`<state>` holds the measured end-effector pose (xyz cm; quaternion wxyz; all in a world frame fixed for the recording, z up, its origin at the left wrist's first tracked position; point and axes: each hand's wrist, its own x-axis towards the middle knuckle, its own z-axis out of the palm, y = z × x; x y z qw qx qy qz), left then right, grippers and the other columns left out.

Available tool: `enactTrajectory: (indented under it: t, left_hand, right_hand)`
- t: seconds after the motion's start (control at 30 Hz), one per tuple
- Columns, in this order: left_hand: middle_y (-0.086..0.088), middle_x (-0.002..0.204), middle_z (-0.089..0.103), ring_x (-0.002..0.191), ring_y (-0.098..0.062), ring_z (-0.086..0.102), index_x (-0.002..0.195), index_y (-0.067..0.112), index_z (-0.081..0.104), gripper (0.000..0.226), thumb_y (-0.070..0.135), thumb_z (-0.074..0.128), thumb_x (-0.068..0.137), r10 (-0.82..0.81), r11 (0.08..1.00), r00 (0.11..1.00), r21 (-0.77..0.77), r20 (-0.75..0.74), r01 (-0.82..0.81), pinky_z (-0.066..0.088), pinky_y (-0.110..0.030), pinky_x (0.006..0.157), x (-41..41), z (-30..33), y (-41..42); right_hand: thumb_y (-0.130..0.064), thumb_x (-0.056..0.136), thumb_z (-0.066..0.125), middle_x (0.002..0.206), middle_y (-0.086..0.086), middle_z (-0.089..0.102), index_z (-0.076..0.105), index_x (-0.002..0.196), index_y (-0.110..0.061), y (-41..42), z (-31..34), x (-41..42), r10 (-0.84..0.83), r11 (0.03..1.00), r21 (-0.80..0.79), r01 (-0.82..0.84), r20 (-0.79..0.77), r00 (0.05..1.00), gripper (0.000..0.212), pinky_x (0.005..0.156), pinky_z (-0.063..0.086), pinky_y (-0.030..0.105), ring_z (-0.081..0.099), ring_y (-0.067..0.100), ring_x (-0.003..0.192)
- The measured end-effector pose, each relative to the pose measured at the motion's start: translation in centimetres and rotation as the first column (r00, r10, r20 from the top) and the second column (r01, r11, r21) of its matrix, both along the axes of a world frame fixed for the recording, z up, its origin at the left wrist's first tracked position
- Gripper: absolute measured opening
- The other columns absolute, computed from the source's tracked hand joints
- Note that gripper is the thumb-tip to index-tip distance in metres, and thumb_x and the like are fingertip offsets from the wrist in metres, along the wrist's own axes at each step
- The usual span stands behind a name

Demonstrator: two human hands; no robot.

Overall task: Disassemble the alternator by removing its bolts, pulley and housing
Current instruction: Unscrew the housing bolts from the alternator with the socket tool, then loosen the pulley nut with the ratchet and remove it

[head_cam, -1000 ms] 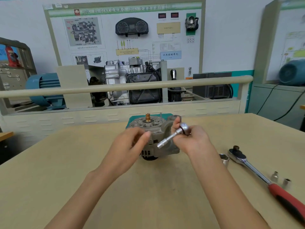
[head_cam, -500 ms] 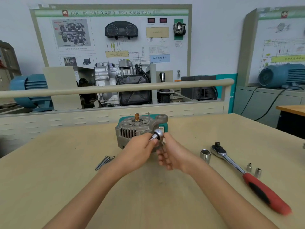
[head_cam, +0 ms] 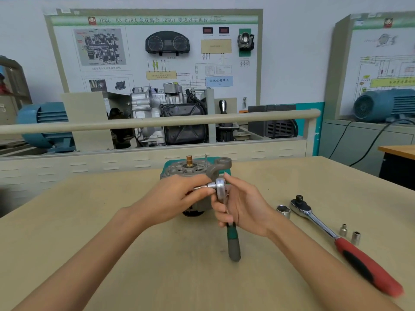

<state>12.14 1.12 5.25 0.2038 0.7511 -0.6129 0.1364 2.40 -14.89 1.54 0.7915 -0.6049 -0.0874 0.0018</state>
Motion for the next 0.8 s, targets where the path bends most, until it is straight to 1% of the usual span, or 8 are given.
enactTrajectory:
  t: [0.13, 0.23, 0.37, 0.47, 0.57, 0.67, 0.73, 0.8]
  left_hand:
    - [0.039, 0.078, 0.051, 0.069, 0.009, 0.052, 0.090, 0.041, 0.045, 0.032, 0.062, 0.021, 0.090, -0.031, 1.000, 0.999, 0.006, 0.027, 0.031, 0.035, -0.013, 0.057, 0.1, -0.4, 0.3]
    - [0.028, 0.070, 0.052, 0.065, 0.002, 0.051, 0.086, 0.042, 0.042, 0.030, 0.063, 0.022, 0.091, -0.012, 0.999, 1.000, -0.032, 0.005, 0.013, 0.033, -0.017, 0.053, 0.5, -0.8, 0.4]
    - [0.030, 0.071, 0.052, 0.064, 0.005, 0.051, 0.092, 0.037, 0.048, 0.033, 0.059, 0.023, 0.092, -0.019, 1.000, 0.999, -0.008, 0.026, 0.019, 0.030, -0.016, 0.052, 0.6, -1.2, 0.7]
    - [0.033, 0.076, 0.052, 0.066, 0.004, 0.052, 0.095, 0.037, 0.049, 0.033, 0.058, 0.024, 0.094, -0.020, 1.000, 0.999, -0.011, 0.033, 0.020, 0.030, -0.017, 0.053, 0.5, -1.5, 0.6]
    - [0.030, 0.072, 0.053, 0.062, 0.001, 0.051, 0.085, 0.052, 0.043, 0.017, 0.052, 0.029, 0.094, -0.016, 0.998, 1.000, -0.062, -0.017, 0.015, 0.030, -0.022, 0.052, 0.5, -1.9, 0.5]
    - [0.027, 0.068, 0.053, 0.060, -0.001, 0.050, 0.079, 0.042, 0.042, 0.028, 0.056, 0.025, 0.096, 0.018, 0.987, 0.994, -0.160, -0.106, -0.034, 0.030, -0.024, 0.051, 1.0, -2.1, 1.1]
    - [0.021, 0.068, 0.053, 0.061, -0.004, 0.050, 0.079, 0.035, 0.041, 0.034, 0.062, 0.021, 0.086, 0.042, 0.992, 0.992, -0.113, -0.120, -0.056, 0.033, -0.027, 0.054, 1.1, -2.5, 0.7]
    - [0.011, 0.066, 0.051, 0.061, -0.007, 0.049, 0.079, 0.030, 0.042, 0.041, 0.064, 0.020, 0.084, 0.048, 0.998, 0.986, -0.035, -0.159, -0.055, 0.040, -0.033, 0.060, 0.5, -2.9, -0.5]
  right_hand:
    - [-0.048, 0.089, 0.041, 0.060, -0.003, 0.046, 0.060, 0.076, -0.012, 0.4, -0.6, -0.1, 0.154, 0.963, 0.232, -0.139, -0.044, 0.987, 0.043, 0.039, 0.034, 0.017, 0.037, 0.006, 0.041]
    - [-0.036, 0.091, 0.043, 0.064, -0.002, 0.049, 0.066, 0.080, -0.008, 0.8, -1.0, -0.2, 0.213, 0.912, 0.360, -0.198, -0.004, 0.977, 0.038, 0.038, 0.032, 0.014, 0.038, 0.004, 0.044]
    - [-0.035, 0.089, 0.042, 0.057, -0.004, 0.046, 0.059, 0.078, -0.007, 1.0, -0.8, -0.5, 0.151, 0.937, 0.322, -0.134, -0.029, 0.988, 0.034, 0.033, 0.023, 0.011, 0.025, 0.001, 0.038]
    - [-0.035, 0.087, 0.045, 0.056, -0.004, 0.046, 0.065, 0.072, -0.009, 1.0, -0.9, -0.8, 0.146, 0.943, 0.308, -0.125, -0.044, 0.988, 0.036, 0.032, 0.022, 0.011, 0.030, 0.001, 0.036]
    - [-0.030, 0.083, 0.065, 0.057, -0.002, 0.048, 0.066, 0.074, -0.006, 0.5, -0.6, -1.5, 0.192, 0.916, 0.359, -0.179, 0.001, 0.981, 0.025, 0.032, 0.025, 0.012, 0.029, 0.001, 0.037]
    - [-0.018, 0.071, 0.079, 0.058, 0.001, 0.048, 0.061, 0.078, -0.001, -1.6, 0.9, -3.5, 0.130, 0.872, 0.475, -0.119, 0.009, 0.991, 0.025, 0.031, 0.027, 0.013, 0.024, 0.003, 0.040]
    - [-0.022, 0.084, 0.063, 0.060, 0.000, 0.047, 0.055, 0.083, -0.005, -3.6, 2.1, -4.7, -0.128, 0.938, 0.304, 0.165, -0.137, 0.982, 0.019, 0.031, 0.027, 0.012, 0.027, 0.003, 0.040]
    - [-0.019, 0.097, 0.043, 0.062, 0.001, 0.045, 0.049, 0.084, -0.007, -5.4, 2.7, -5.3, -0.443, 0.895, -0.082, 0.438, -0.276, 0.853, 0.018, 0.034, 0.028, 0.015, 0.031, 0.006, 0.043]
